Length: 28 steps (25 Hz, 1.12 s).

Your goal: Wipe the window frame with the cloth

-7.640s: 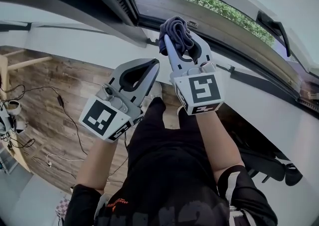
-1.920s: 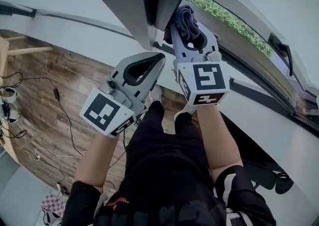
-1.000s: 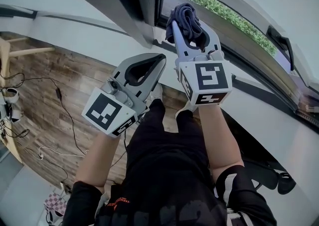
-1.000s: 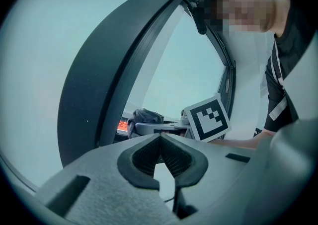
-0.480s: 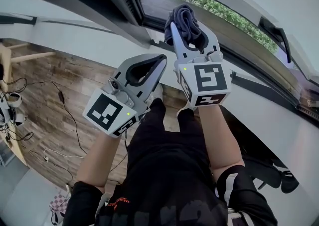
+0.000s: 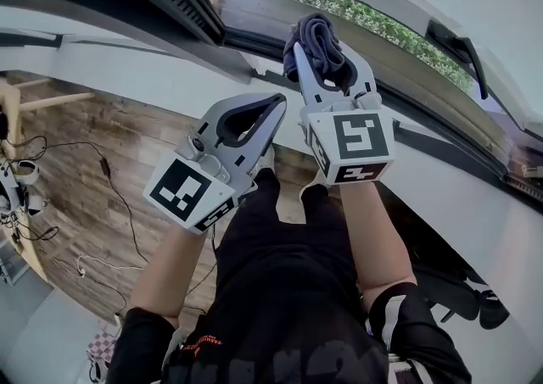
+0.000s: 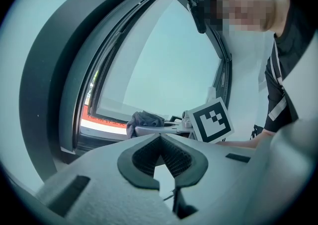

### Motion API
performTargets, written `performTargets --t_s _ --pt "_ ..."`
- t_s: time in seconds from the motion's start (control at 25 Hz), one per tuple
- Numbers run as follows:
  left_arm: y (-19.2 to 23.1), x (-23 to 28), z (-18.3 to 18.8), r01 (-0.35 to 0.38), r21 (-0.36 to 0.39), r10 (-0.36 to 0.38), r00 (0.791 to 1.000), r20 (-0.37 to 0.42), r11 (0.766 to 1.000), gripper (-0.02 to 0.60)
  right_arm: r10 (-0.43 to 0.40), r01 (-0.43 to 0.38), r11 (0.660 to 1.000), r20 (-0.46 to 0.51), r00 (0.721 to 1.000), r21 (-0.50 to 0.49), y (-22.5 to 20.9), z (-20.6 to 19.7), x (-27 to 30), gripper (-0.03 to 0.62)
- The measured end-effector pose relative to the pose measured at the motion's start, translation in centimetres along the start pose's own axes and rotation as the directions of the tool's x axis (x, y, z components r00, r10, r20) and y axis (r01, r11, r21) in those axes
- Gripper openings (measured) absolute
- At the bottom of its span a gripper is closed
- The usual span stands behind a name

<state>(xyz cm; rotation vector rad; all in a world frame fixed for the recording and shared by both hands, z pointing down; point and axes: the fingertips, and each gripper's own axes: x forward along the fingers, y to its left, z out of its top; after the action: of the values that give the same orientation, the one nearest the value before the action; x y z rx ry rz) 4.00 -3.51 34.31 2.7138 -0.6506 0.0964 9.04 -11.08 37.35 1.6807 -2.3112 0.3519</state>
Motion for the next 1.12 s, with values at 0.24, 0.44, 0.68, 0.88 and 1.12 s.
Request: performTargets --t_s 0.24,0.44,0.68,0.88,1.12 --pt "-1.3 1.2 0.1 0.011 0.009 -0.011 1.000 -0.001 1.000 0.018 -0.014 0.014 1.000 -0.002 1.000 0.004 -1.5 -0.5 -1.4 0.103" --pt "-2.3 2.0 0.3 0.020 0.014 -0.020 1.000 0.001 1.000 0.018 -0.023 0.023 1.000 -0.008 1.000 0.001 -2.6 -0.7 -2.3 0.103" --pt "-3.0 2.0 0.8 0.018 0.019 -0.019 1.000 0.013 1.000 0.018 -0.034 0.034 0.999 -0.004 0.999 -0.010 -3.3 -0.3 -3.0 0.103" --pt "-2.9 1.2 2.0 0.006 0.026 -0.007 0.999 0.039 1.000 0.018 -0.033 0.034 0.999 0.024 0.999 -0.040 -3.1 1.9 -3.5 0.103" --pt "-2.6 -0.2 4.3 -0.016 0.040 0.012 0.996 0.087 0.999 0.018 -0.011 0.016 0.997 0.065 0.998 -0.074 -1.7 4.9 -3.9 0.103"
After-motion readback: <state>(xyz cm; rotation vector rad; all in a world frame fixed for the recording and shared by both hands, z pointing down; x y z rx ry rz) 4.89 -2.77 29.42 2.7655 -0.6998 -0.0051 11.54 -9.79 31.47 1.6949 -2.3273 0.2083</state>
